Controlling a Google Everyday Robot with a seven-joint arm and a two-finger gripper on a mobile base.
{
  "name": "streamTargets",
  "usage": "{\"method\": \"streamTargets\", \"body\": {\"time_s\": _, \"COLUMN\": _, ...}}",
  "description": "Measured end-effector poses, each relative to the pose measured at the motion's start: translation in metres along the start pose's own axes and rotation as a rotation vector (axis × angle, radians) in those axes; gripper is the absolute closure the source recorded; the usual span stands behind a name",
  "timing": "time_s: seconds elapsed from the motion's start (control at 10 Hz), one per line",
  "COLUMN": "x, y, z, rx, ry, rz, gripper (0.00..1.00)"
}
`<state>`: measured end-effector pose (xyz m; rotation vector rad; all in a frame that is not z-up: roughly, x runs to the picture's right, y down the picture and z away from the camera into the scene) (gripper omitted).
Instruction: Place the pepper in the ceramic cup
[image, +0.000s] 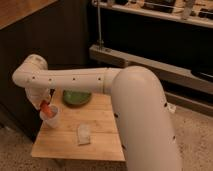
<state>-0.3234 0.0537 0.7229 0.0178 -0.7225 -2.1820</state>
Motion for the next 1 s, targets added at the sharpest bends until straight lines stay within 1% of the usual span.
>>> {"method": "streamTargets", "body": {"time_s": 1.0, "x": 0.0009, "y": -0.0027, "z": -0.0019, "rx": 0.007, "ry": -0.002, "rz": -0.002, "gripper": 0.56}}
